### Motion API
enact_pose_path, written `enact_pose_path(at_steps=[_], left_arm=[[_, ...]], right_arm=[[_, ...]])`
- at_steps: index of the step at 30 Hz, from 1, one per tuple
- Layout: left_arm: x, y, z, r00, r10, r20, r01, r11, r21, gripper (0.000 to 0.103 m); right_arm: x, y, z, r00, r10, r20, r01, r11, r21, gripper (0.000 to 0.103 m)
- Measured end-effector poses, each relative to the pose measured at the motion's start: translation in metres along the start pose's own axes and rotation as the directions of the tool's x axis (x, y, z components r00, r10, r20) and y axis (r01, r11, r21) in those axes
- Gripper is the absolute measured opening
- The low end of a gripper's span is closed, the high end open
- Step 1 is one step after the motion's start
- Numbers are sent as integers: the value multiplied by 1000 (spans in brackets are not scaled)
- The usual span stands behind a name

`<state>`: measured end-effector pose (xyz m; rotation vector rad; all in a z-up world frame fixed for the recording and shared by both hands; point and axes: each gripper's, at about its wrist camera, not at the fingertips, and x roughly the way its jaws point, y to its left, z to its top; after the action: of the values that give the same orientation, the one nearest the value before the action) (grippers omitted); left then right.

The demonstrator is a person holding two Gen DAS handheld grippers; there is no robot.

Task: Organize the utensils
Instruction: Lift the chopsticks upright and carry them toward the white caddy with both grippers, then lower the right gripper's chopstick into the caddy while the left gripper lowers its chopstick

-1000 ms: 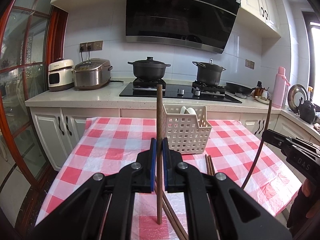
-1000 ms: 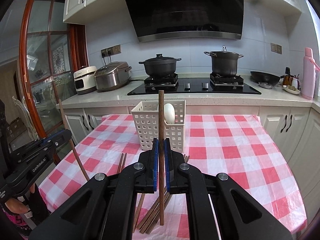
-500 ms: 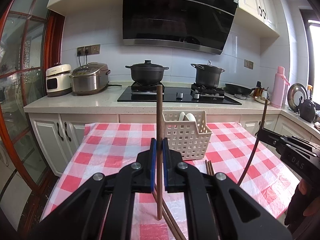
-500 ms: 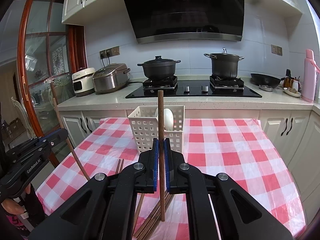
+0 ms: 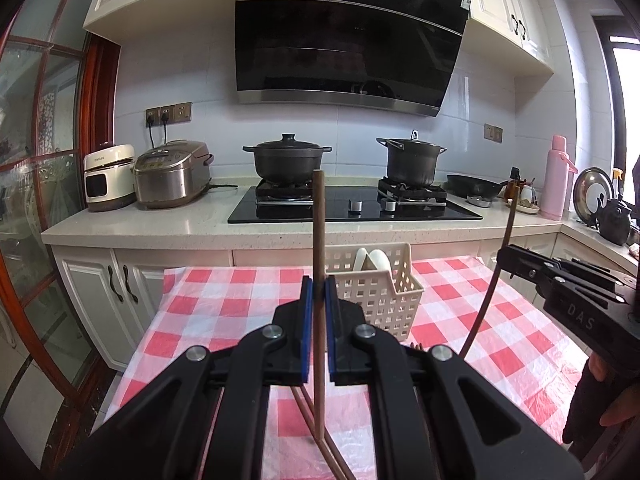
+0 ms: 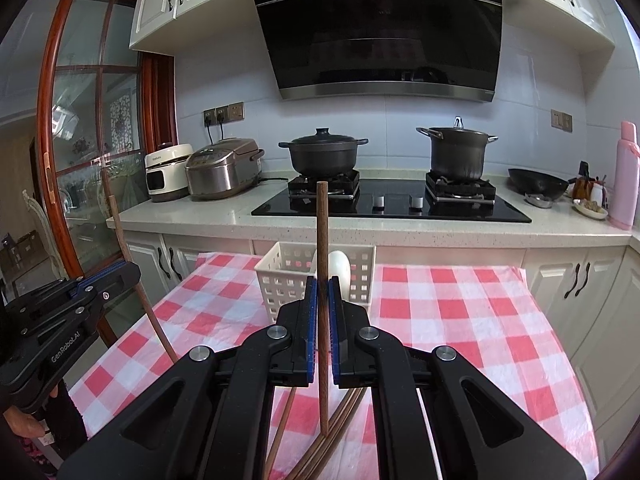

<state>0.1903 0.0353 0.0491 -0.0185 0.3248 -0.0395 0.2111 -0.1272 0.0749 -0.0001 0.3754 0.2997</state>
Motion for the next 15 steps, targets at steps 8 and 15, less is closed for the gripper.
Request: enact_pose_path(at_steps=[8, 15], left_arm=[[15, 0, 20, 1000, -27, 5, 27, 1000, -3, 6], [33, -3, 60, 998, -60, 33, 60, 998, 8, 6]], right_arm=[[15, -4, 14, 1000, -15, 14, 15, 1000, -17, 6], [33, -21, 42, 999, -24, 35, 25, 1000, -10, 6]])
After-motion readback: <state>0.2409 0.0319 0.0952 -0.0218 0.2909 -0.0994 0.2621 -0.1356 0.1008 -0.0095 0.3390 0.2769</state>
